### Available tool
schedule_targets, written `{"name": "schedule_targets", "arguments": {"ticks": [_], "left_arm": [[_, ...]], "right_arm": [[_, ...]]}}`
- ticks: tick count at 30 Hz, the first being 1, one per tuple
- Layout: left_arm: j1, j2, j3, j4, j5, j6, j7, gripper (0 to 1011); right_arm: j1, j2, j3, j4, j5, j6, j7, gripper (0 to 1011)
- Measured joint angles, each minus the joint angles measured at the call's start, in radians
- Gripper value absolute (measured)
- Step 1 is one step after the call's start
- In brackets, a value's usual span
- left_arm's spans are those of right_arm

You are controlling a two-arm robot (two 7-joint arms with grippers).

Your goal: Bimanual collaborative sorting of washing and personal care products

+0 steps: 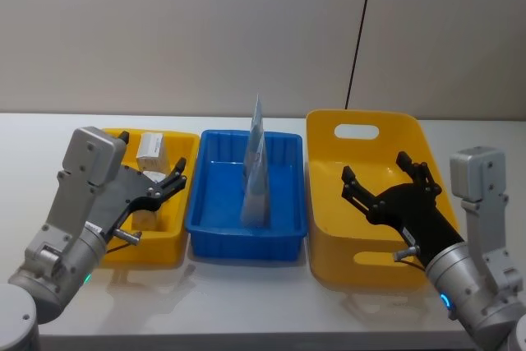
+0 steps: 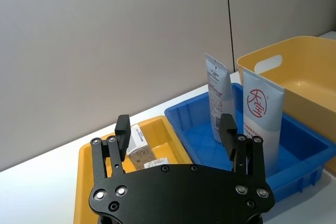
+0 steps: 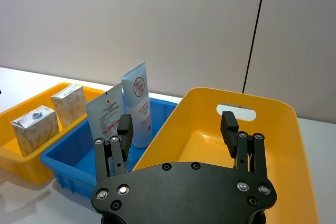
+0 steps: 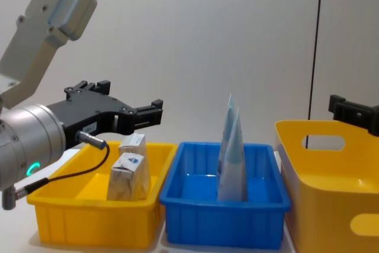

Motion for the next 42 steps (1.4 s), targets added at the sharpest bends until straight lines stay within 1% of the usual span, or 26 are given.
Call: {"name": "schedule_targets", "arguments": {"ticks": [42], "left_arm": [[0.0,0.0,0.0,0.0,0.0,0.0,0.0,1001]], "right_arm": [[0.0,0.0,0.0,0.0,0.0,0.0,0.0,1003]]}}
